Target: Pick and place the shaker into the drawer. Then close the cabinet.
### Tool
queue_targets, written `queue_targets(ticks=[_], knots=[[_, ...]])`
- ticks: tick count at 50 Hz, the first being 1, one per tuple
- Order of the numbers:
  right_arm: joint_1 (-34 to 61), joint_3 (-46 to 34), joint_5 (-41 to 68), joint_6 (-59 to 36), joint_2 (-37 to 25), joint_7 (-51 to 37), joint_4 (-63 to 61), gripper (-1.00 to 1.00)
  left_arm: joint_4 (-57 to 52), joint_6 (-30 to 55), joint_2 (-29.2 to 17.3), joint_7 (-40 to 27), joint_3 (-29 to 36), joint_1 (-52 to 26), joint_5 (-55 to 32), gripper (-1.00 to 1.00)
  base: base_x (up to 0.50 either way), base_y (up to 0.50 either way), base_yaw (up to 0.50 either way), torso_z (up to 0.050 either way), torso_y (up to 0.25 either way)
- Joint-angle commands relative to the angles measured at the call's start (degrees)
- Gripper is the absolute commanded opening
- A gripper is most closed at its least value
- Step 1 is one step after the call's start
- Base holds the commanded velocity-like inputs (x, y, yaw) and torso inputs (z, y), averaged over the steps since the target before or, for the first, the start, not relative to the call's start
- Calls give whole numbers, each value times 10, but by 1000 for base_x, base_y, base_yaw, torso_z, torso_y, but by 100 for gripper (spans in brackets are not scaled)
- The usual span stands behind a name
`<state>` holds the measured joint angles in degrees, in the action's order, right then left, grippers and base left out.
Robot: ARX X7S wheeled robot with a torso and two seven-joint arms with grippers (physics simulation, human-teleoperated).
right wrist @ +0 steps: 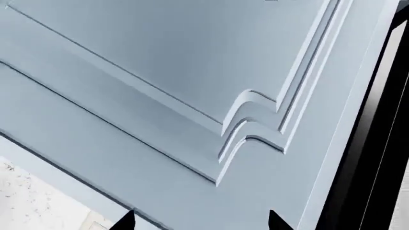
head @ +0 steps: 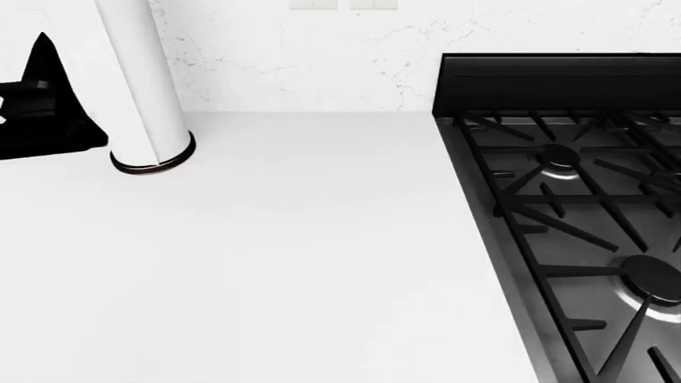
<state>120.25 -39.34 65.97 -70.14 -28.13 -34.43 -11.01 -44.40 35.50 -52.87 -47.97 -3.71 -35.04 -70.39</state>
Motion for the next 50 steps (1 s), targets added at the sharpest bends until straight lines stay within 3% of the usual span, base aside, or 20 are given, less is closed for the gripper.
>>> queue_targets(ticks=[1, 9, 19, 50], knots=[[-36, 98, 174, -52, -36, -117, -94, 100, 1, -2, -1, 4, 0, 5, 4, 100, 0, 0, 0, 0, 0], [-78, 129, 303, -43, -64, -231, -149, 100, 0, -2, -1, 5, 0, 6, 5, 100, 0, 0, 0, 0, 0], [-160, 152, 373, 1, -117, -315, -221, 100, 0, 0, -2, 2, 1, 0, 1, 100, 0, 0, 0, 0, 0], [-403, 213, 260, 68, -216, -311, -324, 100, -4, 6, -4, -6, 9, -14, -10, 100, 0, 0, 0, 0, 0]])
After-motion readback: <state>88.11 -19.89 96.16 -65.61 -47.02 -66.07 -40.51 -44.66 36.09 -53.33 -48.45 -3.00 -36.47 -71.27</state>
